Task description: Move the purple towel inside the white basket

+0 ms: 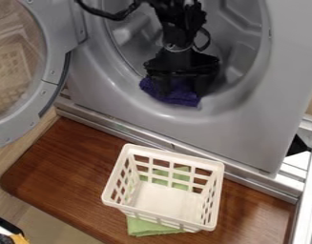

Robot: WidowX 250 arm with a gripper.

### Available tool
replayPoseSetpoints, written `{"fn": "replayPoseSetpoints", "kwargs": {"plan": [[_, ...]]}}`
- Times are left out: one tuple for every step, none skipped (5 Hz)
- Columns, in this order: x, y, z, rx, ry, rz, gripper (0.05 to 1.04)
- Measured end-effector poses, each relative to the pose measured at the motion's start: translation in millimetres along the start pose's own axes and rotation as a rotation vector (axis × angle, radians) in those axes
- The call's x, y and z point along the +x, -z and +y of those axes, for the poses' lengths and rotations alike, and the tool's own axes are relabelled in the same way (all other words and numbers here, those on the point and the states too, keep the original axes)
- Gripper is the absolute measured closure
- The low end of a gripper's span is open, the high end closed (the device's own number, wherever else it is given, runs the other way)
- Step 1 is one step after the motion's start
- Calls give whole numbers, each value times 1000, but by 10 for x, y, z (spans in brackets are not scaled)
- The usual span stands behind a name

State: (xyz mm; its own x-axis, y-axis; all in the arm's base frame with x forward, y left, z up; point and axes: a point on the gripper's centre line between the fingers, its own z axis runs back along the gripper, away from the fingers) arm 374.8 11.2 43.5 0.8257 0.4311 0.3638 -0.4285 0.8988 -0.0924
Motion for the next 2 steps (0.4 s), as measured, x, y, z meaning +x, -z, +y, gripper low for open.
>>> {"fn": "replayPoseSetpoints", "kwargs": {"plan": [[-77,-10,9,15,-2,-7,650],[-114,-6,13,30,7,1,845]]}}
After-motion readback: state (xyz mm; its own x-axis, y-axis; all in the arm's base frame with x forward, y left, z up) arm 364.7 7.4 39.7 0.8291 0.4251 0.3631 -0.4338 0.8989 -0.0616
